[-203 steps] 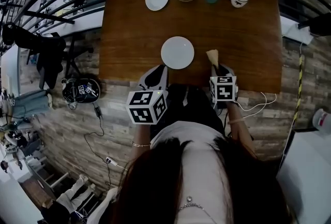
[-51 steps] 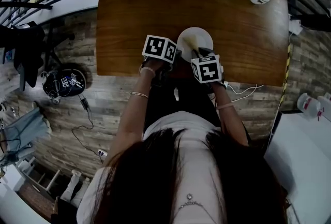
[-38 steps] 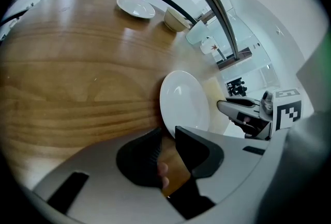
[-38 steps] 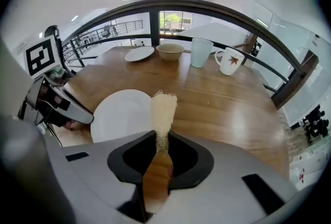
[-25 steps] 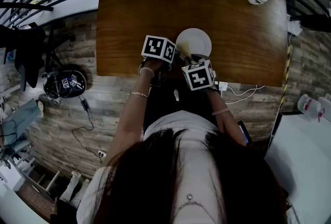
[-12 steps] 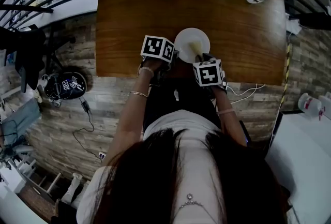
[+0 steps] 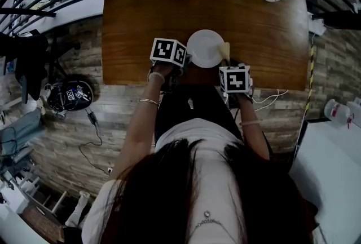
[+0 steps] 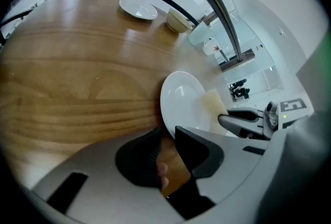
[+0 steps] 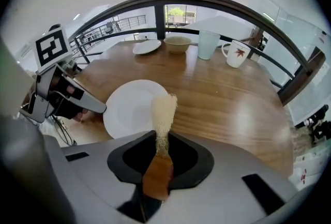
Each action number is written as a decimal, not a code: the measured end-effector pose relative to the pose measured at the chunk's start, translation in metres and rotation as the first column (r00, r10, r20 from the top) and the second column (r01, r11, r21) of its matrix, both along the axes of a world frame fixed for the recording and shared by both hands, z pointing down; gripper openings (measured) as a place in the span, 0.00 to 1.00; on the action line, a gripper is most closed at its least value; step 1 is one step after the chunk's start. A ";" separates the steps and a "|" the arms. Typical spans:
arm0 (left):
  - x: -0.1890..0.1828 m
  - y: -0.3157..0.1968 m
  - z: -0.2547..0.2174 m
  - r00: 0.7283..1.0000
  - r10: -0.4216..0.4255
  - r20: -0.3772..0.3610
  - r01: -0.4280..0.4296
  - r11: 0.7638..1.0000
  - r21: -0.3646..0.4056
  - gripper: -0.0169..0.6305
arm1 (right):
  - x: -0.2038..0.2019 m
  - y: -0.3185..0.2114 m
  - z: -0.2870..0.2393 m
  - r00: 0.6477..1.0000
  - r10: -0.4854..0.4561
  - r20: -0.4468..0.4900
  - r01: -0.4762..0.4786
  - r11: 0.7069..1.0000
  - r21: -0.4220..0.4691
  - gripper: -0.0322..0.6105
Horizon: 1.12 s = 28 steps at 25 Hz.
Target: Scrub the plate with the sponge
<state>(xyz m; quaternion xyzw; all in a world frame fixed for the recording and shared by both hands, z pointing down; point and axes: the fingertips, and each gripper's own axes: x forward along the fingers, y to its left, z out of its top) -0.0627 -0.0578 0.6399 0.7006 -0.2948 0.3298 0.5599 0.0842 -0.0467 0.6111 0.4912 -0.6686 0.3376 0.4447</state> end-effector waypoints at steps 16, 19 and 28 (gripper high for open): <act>-0.001 -0.001 0.000 0.999 -0.039 0.003 0.039 0.999 -0.008 0.17 | -0.111 0.033 -0.001 0.955 -0.265 0.134 0.273 0.961 -0.047 0.19; 0.000 -0.001 0.000 1.000 -0.028 0.007 0.028 1.000 -0.009 0.17 | -0.101 0.030 0.002 0.962 -0.241 0.128 0.249 0.967 -0.049 0.19; 0.000 -0.001 0.000 1.000 -0.019 -0.002 0.019 0.999 -0.029 0.17 | -0.024 0.025 0.007 0.998 -0.039 0.051 0.044 0.994 -0.099 0.19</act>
